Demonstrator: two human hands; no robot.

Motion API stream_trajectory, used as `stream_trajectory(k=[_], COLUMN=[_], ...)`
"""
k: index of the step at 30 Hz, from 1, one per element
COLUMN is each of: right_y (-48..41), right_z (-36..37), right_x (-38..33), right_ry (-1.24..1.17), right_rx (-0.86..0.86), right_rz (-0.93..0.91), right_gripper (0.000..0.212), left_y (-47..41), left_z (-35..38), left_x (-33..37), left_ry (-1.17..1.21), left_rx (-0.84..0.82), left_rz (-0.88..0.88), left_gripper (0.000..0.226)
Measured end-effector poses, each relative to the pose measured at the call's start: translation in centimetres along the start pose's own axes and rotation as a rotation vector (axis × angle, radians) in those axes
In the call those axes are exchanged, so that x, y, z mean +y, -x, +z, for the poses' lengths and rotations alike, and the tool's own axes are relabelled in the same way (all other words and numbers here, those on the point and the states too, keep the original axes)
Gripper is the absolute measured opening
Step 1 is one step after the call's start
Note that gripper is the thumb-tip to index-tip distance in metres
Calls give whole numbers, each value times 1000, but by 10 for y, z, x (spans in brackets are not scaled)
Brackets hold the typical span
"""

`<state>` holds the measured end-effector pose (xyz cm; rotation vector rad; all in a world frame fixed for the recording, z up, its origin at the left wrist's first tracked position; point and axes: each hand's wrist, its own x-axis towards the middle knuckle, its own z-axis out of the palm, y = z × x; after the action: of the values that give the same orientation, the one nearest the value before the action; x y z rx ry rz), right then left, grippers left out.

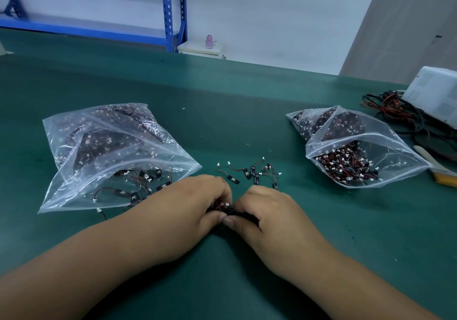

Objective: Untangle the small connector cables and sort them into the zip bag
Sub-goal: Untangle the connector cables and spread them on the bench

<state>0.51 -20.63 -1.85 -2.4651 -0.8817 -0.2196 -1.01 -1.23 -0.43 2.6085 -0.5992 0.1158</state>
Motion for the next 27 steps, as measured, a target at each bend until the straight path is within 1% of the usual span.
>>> stream_trajectory(k=[2, 3, 6, 8, 13, 17, 20, 22, 27], right_y=[1, 2, 2, 2, 2, 0, 0, 0, -1], right_z=[0, 1, 4, 4, 4, 2, 0, -1, -2], right_x=[1, 1, 4, 5, 9, 11, 11, 13, 16], right_ry=[-71, -107, -170, -165, -151, -256, -351, -406, -455], right_rx=[18, 29, 53, 56, 68, 115, 163, 183, 178], right_rz=[13, 25, 62, 74, 126, 177, 215, 238, 262], right_gripper=[43, 42, 27, 22, 22, 21, 27, 26, 22], left_y=[1, 1, 2, 3, 2, 0, 0, 0, -2], left_z=[-1, -1, -1, -1, -2, -1, -1, -1, -1], left_x=[0, 1, 2, 3, 2, -1, -3, -3, -5], left_ry=[25, 27, 15, 12, 12, 24, 74, 110, 166], left_rx=[-1, -7, -29, -36, -18, -1, 12, 19, 35], left_rz=[-14, -12, 4, 7, -41, -70, -108, -137, -194], left_gripper=[16, 16, 19, 21, 16, 16, 18, 20, 22])
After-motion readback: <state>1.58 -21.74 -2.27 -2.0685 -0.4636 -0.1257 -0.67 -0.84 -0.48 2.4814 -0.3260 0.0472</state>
